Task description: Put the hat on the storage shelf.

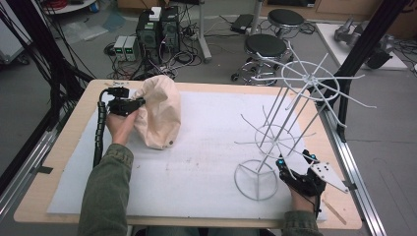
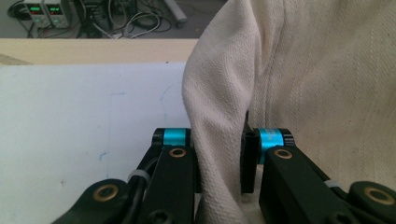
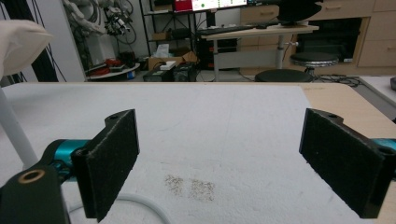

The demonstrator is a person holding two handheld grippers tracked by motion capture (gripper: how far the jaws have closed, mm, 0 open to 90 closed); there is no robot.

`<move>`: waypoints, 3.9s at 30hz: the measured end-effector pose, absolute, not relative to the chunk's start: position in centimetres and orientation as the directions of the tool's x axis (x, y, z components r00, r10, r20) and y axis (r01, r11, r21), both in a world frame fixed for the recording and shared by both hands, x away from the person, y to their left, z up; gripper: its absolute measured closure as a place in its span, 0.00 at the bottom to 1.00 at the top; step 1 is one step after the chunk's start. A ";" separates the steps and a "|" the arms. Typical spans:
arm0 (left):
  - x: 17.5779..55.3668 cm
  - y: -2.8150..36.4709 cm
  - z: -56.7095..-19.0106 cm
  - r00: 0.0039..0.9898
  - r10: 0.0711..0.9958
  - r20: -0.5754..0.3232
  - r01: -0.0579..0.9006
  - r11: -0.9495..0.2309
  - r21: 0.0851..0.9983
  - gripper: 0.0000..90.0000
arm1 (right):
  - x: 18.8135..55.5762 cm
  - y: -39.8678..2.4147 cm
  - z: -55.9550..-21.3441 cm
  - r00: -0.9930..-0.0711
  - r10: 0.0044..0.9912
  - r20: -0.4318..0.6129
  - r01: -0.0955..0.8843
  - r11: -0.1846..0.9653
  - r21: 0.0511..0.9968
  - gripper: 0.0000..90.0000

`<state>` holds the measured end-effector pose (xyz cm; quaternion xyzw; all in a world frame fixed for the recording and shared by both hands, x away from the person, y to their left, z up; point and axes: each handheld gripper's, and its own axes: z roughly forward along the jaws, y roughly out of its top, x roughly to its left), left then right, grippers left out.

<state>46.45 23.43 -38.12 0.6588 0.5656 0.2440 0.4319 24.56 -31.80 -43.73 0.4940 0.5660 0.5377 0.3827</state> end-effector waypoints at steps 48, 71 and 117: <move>32.3 22.1 -20.7 0.616 0.775 -0.139 -0.112 0.261 0.959 0.90 | 24.4 -31.8 -43.7 -0.221 0.968 0.114 0.147 -0.083 0.986 0.12; 31.3 17.2 -17.1 0.720 0.689 -0.081 -0.132 0.250 0.959 0.90 | 24.4 -31.8 -43.7 -0.229 0.967 0.113 0.149 -0.080 0.986 0.12; 32.3 3.4 -15.2 0.879 0.477 0.014 -0.099 0.153 0.983 0.89 | 24.5 -31.8 -43.7 -0.248 0.964 0.099 0.139 -0.066 0.988 0.12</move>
